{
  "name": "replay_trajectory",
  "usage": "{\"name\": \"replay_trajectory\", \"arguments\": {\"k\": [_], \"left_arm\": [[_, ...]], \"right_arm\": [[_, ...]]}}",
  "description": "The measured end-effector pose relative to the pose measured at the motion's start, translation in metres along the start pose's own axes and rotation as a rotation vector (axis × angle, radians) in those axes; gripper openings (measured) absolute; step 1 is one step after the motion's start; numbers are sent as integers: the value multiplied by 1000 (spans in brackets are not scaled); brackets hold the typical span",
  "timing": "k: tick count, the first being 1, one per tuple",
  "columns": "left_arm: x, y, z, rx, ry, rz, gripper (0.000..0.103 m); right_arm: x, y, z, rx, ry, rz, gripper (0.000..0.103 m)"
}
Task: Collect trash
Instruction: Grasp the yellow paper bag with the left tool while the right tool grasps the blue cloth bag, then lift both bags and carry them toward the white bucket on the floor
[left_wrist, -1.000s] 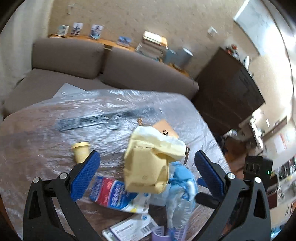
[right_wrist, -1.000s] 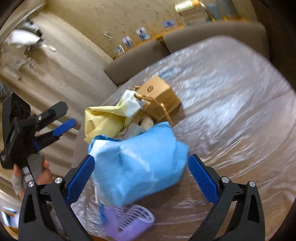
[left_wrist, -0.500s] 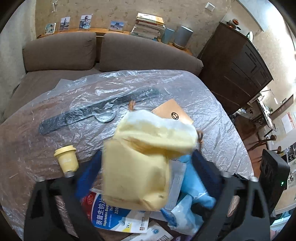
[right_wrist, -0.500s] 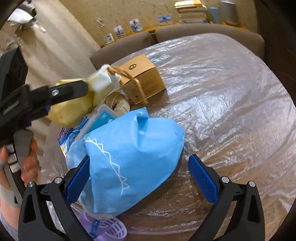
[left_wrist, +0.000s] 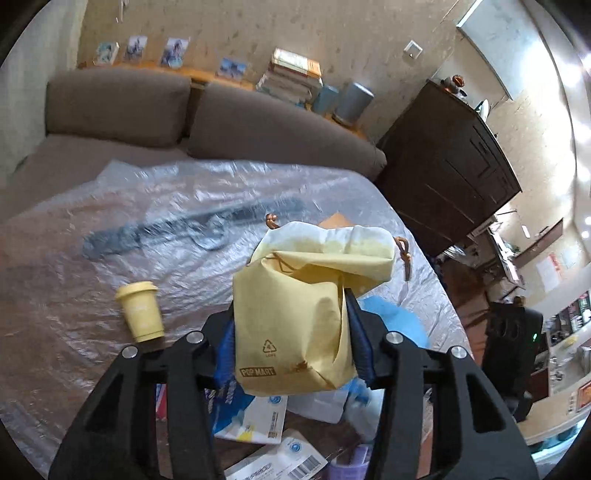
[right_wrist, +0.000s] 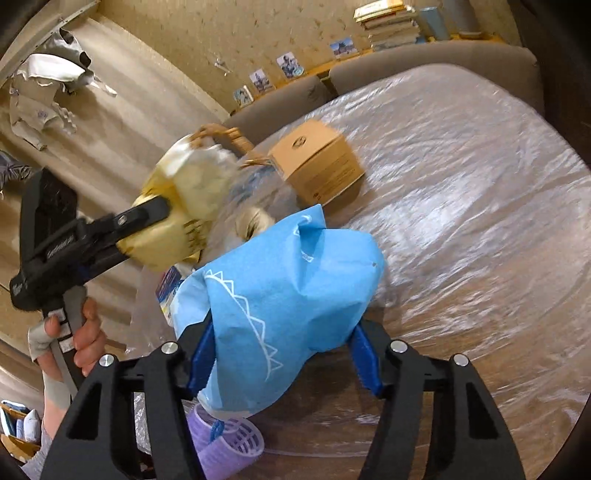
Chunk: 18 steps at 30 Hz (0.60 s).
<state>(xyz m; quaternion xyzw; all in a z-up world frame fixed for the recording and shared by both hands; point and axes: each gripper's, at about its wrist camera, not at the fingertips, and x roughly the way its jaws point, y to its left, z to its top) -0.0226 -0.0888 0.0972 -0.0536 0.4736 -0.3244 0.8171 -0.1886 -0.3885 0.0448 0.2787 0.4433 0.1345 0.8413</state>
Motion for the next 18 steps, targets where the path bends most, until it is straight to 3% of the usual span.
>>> {"name": "replay_trajectory", "arguments": {"k": [5, 9, 14, 18], "left_arm": [[-33, -19, -15, 57, -129, 164, 51], [-54, -32, -28, 59, -204, 309, 51], [-71, -42, -48, 63, -254, 458, 51], [-77, -45, -61, 51, -269, 518, 51]], "right_arm": [[-27, 13, 7, -106, -80, -103, 61], [-42, 22, 14, -161, -109, -138, 61], [-50, 42, 15, -237, -129, -180, 61], [-56, 53, 15, -282, -154, -167, 61]]}}
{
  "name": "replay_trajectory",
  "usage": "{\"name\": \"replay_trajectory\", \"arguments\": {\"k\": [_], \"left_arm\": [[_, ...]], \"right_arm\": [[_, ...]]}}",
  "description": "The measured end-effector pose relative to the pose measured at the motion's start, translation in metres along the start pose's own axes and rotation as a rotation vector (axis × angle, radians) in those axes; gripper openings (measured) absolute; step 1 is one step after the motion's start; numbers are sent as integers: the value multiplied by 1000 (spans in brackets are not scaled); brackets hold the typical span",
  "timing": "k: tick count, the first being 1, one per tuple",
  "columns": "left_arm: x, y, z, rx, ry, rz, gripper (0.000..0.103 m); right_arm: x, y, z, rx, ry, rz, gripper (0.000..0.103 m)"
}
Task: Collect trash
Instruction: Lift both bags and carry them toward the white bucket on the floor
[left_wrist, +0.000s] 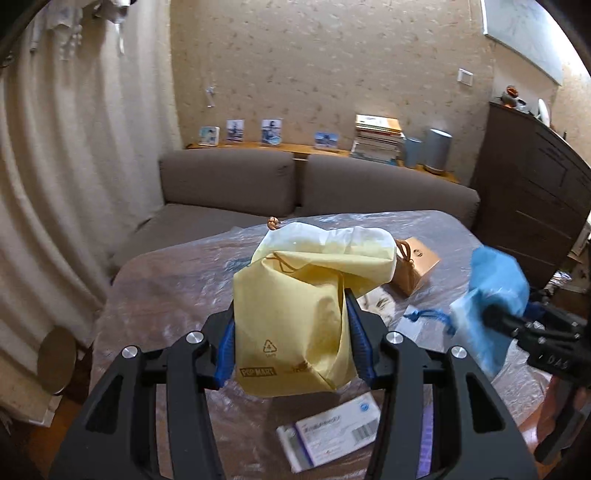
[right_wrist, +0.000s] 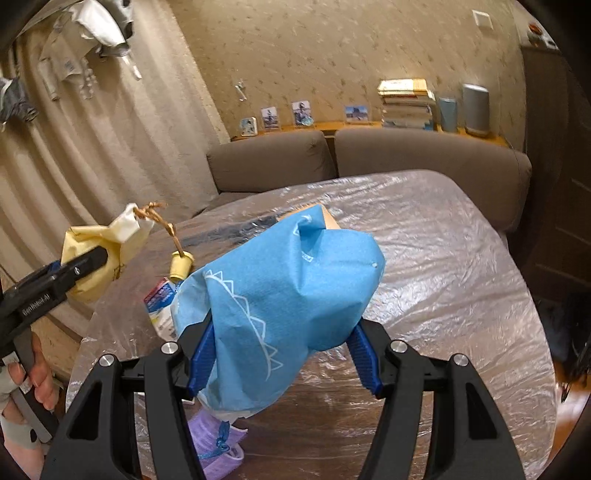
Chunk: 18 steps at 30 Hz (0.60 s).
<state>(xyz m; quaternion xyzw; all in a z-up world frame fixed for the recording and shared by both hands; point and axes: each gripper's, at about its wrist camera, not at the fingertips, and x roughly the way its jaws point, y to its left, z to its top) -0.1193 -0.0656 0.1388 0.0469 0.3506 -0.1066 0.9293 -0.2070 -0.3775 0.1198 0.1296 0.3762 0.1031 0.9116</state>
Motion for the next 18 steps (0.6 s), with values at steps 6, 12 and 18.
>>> {"name": "replay_trajectory", "arguments": {"k": [6, 12, 18], "left_arm": [[-18, -1, -14, 5, -26, 93, 52], [-28, 2, -25, -26, -30, 108, 52], [-40, -12, -37, 27, -23, 58, 52]], "right_arm": [[-27, 15, 5, -61, -78, 40, 61], [-42, 24, 18, -76, -125, 91, 62], [-41, 32, 23, -94, -125, 59, 62]]}}
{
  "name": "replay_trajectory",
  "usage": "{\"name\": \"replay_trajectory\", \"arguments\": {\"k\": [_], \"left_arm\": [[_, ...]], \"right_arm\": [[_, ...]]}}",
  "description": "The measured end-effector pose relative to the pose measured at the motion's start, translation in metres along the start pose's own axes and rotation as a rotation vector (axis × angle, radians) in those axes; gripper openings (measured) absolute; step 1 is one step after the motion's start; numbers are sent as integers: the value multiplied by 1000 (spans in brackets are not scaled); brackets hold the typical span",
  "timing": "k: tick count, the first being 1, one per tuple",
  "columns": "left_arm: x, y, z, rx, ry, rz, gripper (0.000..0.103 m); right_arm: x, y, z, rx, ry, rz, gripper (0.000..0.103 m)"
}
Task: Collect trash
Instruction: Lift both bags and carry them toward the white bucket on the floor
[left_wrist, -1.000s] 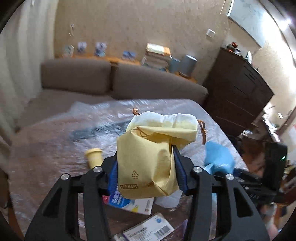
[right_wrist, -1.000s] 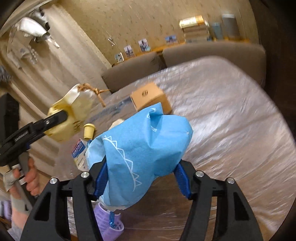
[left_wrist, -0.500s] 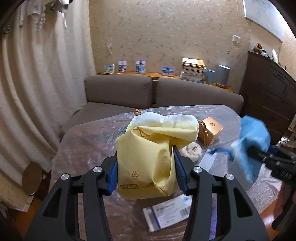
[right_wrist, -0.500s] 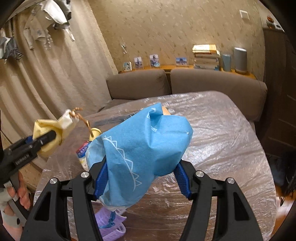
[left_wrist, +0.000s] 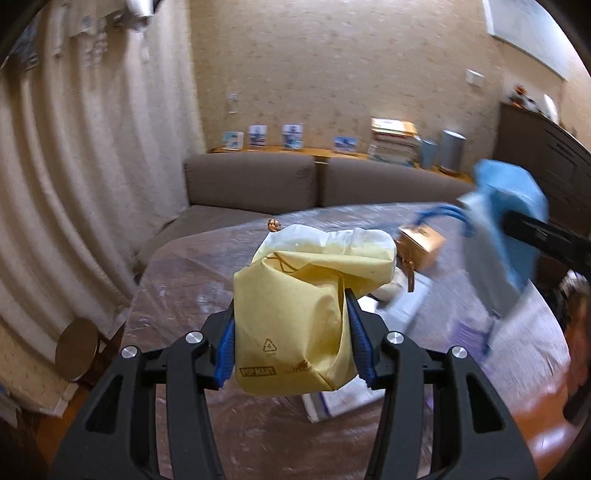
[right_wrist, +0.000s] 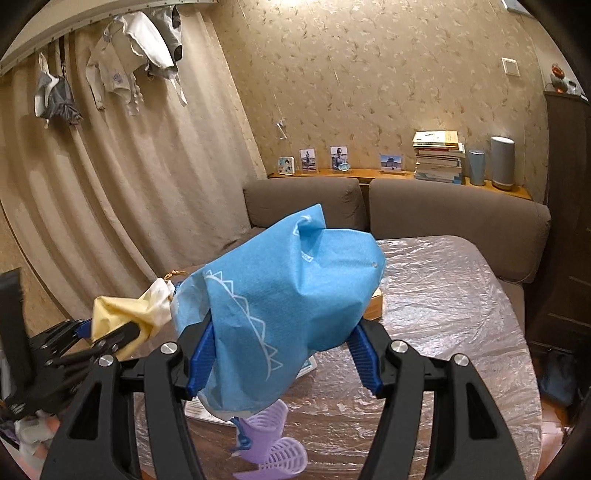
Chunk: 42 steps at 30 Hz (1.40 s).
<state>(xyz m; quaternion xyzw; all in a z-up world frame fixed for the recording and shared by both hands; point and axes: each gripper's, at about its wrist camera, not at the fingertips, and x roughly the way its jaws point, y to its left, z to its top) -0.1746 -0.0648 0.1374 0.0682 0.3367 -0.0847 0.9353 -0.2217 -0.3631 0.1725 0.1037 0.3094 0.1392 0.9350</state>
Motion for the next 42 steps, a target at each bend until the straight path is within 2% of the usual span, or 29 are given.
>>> {"name": "replay_trajectory", "arguments": {"k": [5, 8, 10, 15, 20, 24, 28, 32, 42], "left_arm": [[-8, -32, -21, 85, 8, -27, 52], [-8, -45, -33, 78, 39, -114, 52], [-7, -60, -42, 108, 56, -130, 52], [7, -89, -58, 177, 107, -110, 52], [15, -110, -78, 252, 131, -55, 52], [21, -115, -83, 240, 137, -42, 52], [25, -115, -81, 224, 136, -27, 52], [23, -112, -76, 183, 124, -33, 52], [-23, -94, -50, 124, 4, 5, 52]], "right_arm": [[3, -15, -9, 30, 23, -45, 62], [5, -22, -14, 18, 23, -96, 62], [10, -28, -20, 33, 43, -89, 62], [10, -34, -30, 53, 61, -71, 62], [-10, -30, -26, 42, 15, -26, 62], [-27, -25, -18, 31, -16, 18, 62], [-32, -24, -10, 26, -25, 18, 62], [-52, -18, 4, 7, -86, 26, 63], [-84, -3, 0, -35, -111, 47, 63]]}}
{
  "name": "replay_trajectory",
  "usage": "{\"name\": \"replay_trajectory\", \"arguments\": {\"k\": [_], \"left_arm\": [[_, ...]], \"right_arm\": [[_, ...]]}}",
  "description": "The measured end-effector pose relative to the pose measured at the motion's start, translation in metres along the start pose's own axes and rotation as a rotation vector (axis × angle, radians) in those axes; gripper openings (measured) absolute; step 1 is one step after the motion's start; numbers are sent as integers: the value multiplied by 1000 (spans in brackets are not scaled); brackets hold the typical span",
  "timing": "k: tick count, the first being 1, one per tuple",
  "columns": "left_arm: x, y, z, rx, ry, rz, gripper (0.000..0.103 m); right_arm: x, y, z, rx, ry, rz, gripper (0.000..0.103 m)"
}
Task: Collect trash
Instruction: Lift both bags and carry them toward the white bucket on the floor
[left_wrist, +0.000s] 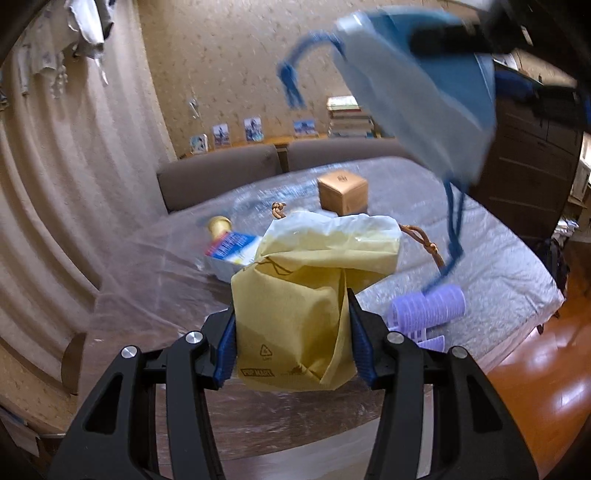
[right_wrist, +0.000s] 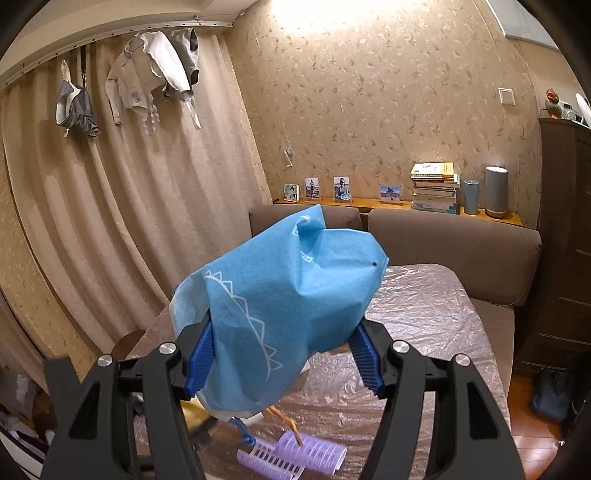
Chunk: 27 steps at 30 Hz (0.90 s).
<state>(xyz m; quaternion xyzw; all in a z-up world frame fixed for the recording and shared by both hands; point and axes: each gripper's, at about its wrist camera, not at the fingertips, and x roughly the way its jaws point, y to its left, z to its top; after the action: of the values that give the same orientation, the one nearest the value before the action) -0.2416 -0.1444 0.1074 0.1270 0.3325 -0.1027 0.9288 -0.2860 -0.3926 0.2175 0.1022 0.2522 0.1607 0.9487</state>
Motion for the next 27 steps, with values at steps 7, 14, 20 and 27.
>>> {"name": "replay_trajectory", "arguments": {"k": [7, 14, 20, 27], "left_arm": [[-25, 21, -7, -35, -20, 30, 52], [-38, 33, -16, -68, -18, 44, 52], [-56, 37, -25, -65, -23, 41, 52], [-73, 42, -48, -61, 4, 48, 52]], "right_arm": [[-20, 2, -15, -25, 23, 1, 63], [-32, 6, -34, -25, 59, 15, 63], [-49, 14, -51, -47, 88, 36, 63], [-61, 21, -88, -71, 174, 54, 63]]}}
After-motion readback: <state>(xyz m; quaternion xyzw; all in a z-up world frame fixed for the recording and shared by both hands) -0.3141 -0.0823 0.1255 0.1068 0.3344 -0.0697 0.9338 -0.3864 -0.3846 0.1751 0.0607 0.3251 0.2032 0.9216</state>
